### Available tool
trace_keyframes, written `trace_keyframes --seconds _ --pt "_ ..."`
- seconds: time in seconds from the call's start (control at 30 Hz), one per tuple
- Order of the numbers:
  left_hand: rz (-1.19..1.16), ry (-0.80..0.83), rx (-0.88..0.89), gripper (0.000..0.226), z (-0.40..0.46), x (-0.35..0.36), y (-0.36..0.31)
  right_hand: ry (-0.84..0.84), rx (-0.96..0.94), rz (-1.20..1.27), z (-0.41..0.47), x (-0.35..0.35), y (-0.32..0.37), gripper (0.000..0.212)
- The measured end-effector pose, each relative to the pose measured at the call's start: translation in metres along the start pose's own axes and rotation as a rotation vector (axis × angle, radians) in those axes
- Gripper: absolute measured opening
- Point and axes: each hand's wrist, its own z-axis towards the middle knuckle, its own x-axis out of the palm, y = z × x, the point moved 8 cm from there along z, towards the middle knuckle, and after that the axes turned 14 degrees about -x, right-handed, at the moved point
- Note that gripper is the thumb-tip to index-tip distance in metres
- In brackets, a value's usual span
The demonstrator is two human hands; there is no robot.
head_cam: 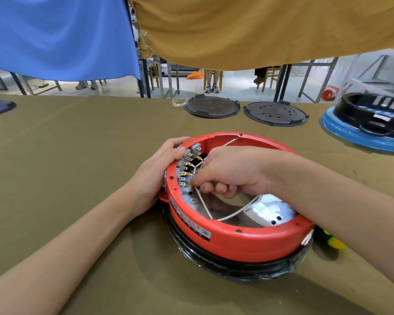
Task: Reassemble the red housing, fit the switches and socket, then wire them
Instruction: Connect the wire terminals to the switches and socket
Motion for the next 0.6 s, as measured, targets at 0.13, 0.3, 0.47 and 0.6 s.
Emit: trace_keyframes --seconds 0.13,0.3,0.47,0.6 --pt "-0.012 0.004 -0.009 0.031 -0.0006 0.0008 -0.0004 -0.001 -0.011 -0.005 -0.0006 0.0004 0.0001 0.029" --pt "-0.012 0.005 -0.008 0.031 -0.0012 0.0014 -0.0008 0.015 -0.047 -0.108 -0.0021 -0.0011 0.0035 0.023" --pt "-0.007 0.000 0.002 0.031 -0.0009 0.0011 -0.0011 0.001 -0.089 -0.159 -0.0025 -0.0013 0.0072 0.021" --pt "-0.016 0.007 0.005 0.031 0.0001 0.0015 -0.0008 -0.014 -0.073 -0.208 -0.0002 -0.0019 0.0062 0.014"
